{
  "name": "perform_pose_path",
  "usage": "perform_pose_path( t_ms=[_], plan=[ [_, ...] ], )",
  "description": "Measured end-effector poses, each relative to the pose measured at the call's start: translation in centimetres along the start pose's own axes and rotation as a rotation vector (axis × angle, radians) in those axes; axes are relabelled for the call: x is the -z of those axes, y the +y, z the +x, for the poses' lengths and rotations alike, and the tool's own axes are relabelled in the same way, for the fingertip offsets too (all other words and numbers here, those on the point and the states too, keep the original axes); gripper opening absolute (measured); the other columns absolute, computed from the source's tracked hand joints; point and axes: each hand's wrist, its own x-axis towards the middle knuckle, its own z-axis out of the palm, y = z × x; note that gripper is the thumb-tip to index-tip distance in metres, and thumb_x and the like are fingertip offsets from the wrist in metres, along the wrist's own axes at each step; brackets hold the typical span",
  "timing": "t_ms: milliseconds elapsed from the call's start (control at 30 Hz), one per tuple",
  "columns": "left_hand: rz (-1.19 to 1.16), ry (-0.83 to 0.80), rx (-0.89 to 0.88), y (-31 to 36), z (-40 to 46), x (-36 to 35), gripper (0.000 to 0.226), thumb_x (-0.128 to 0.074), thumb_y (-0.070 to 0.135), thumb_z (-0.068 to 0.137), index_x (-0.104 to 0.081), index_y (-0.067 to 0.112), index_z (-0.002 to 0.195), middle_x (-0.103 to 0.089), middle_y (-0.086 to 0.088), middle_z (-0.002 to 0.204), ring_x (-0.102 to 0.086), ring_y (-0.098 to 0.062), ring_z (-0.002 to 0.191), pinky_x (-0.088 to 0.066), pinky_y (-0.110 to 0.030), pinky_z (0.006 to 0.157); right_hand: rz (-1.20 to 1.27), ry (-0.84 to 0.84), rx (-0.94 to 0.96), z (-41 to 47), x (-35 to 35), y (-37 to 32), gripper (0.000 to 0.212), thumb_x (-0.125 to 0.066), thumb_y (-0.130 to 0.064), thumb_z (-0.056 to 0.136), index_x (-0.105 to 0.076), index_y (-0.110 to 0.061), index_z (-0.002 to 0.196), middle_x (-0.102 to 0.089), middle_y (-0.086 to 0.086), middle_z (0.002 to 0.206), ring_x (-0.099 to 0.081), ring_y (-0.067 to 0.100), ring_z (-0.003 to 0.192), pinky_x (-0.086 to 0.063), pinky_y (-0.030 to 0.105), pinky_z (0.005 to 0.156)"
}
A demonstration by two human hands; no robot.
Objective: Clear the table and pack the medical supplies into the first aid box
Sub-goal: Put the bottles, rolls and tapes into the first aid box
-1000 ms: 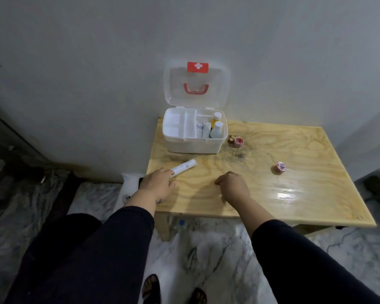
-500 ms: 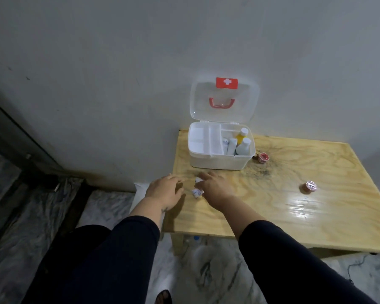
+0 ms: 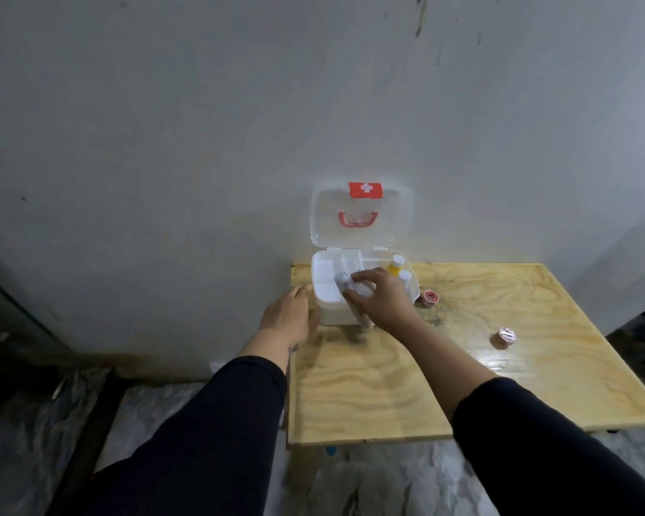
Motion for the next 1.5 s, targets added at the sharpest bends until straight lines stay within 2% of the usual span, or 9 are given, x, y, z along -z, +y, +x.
perform_pose_path(
  t_ms=[167,567,667,733,833,1067,1233,1367,1500],
  plan=[
    [-0.003,0.006,-0.056,1.4,2.9,0.4,0.068,-0.047,0.041,0.097,-0.017,0.017,0.153,-0.015,0.001,0.162,-0.023,-0.022,0.147,-0.028,-0.039,0.117,0.119,0.108,-0.245,3.6,1.2,0.1,0.039,-0.071,-0.033,0.08,-0.067,-0.014,0.114,-0.071,0.005,0.089,-0.066,0.017,0.065,-0.057,0.034,0.08],
    [-0.063,-0.101,0.035,1.9,7.5,-0.9,0.099,-0.057,0.052,0.088,0.007,0.014,0.154,0.015,0.002,0.162,-0.002,-0.024,0.151,-0.015,-0.042,0.122,-0.016,0.043,-0.356,10.3,-1.5,2.0,0.044,-0.067,-0.035,0.082,-0.064,-0.011,0.118,-0.071,0.012,0.11,-0.069,0.025,0.096,-0.053,0.032,0.086],
    [-0.085,-0.107,0.038,1.3,7.7,-1.1,0.106,-0.061,0.057,0.082,0.005,0.015,0.154,0.013,0.004,0.163,-0.008,-0.027,0.151,-0.022,-0.045,0.12,-0.057,0.028,-0.307,10.5,-1.0,1.8,0.036,-0.061,-0.03,0.088,-0.065,-0.009,0.117,-0.069,0.01,0.119,-0.066,0.026,0.102,-0.05,0.03,0.087],
    [-0.104,-0.103,0.023,1.0,7.6,-1.1,0.111,-0.067,0.058,0.078,0.002,0.016,0.154,0.006,0.004,0.164,-0.014,-0.027,0.149,-0.028,-0.044,0.118,-0.032,0.028,-0.281,10.7,-0.6,1.5,0.028,-0.05,-0.015,0.092,-0.068,-0.011,0.113,-0.067,0.01,0.121,-0.066,0.024,0.091,-0.051,0.027,0.073],
    [-0.14,-0.077,0.021,0.8,7.4,-1.2,0.115,-0.076,0.052,0.073,-0.002,0.017,0.154,-0.012,0.002,0.162,-0.027,-0.026,0.144,-0.037,-0.042,0.11,0.033,-0.023,-0.206,10.5,-0.2,0.5,0.037,-0.042,0.0,0.091,-0.069,-0.015,0.113,-0.067,0.005,0.123,-0.063,0.016,0.089,-0.045,0.018,0.068],
    [-0.146,-0.056,0.041,0.5,7.1,-1.5,0.11,-0.073,0.058,0.072,-0.009,0.022,0.153,-0.016,0.004,0.162,-0.036,-0.028,0.139,-0.044,-0.044,0.105,0.013,-0.205,-0.129,8.4,-2.8,0.0,0.04,-0.059,-0.013,0.088,-0.053,-0.025,0.126,-0.065,0.002,0.1,-0.062,0.023,0.094,-0.052,0.033,0.081],
    [-0.095,-0.068,0.037,0.0,6.4,-0.5,0.108,-0.072,0.058,0.073,-0.009,0.023,0.154,-0.007,0.006,0.164,-0.034,-0.033,0.141,-0.039,-0.046,0.11,0.033,-0.282,-0.102,7.3,-2.8,-0.3,0.055,-0.059,0.0,0.083,-0.049,-0.022,0.133,-0.067,0.005,0.116,-0.062,0.021,0.107,-0.05,0.027,0.087],
    [-0.02,-0.062,-0.018,0.7,5.5,1.4,0.098,-0.066,0.055,0.08,-0.012,0.021,0.155,-0.007,0.005,0.164,-0.025,-0.03,0.145,-0.03,-0.042,0.116,-0.002,-0.221,-0.063,6.9,-0.7,-0.4,0.044,-0.056,-0.004,0.086,-0.057,-0.02,0.127,-0.066,0.004,0.118,-0.061,0.02,0.108,-0.05,0.028,0.094],
    [0.067,-0.092,-0.128,3.4,5.1,3.5,0.081,-0.063,0.053,0.085,-0.027,0.024,0.151,-0.024,0.005,0.16,-0.029,-0.021,0.145,-0.031,-0.038,0.115,-0.084,-0.163,-0.054,5.6,2.8,0.2,0.039,-0.059,-0.011,0.086,-0.06,-0.022,0.123,-0.067,0.006,0.12,-0.061,0.019,0.11,-0.049,0.03,0.096]
  ],
)
